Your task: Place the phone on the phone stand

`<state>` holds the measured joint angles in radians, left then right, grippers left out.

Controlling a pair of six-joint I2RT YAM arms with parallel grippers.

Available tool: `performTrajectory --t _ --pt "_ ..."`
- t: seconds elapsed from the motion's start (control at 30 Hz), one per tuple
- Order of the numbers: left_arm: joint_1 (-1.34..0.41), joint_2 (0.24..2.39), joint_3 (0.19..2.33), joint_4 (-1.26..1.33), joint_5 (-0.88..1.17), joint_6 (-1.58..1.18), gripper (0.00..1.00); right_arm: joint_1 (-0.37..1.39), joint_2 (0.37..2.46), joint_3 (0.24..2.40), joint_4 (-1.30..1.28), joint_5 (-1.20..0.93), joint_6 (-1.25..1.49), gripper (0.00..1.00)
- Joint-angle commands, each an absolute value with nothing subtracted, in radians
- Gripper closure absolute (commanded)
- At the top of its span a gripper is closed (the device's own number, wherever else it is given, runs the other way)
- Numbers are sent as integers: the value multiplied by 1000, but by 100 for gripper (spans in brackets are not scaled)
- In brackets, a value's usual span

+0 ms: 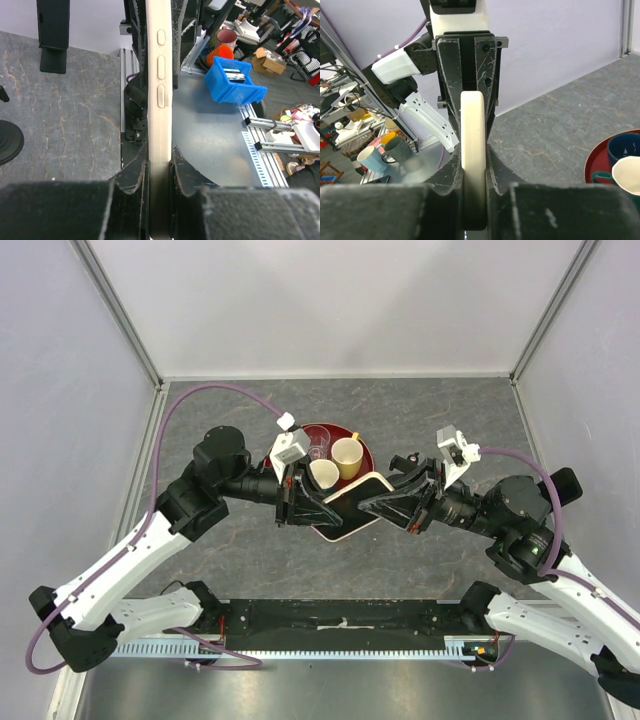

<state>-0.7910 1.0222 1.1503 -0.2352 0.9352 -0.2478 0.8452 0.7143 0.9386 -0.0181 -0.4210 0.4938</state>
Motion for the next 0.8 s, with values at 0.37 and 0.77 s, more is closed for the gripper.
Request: performTrajectory --t 0.37,0.77 --pt "-847 1198 1238 -219 286 -163 50 844 549 1224 -685 472 239 100" --pt "-1000 1598 1312 35 -164 -89 44 844 546 1370 -862 618 250 100"
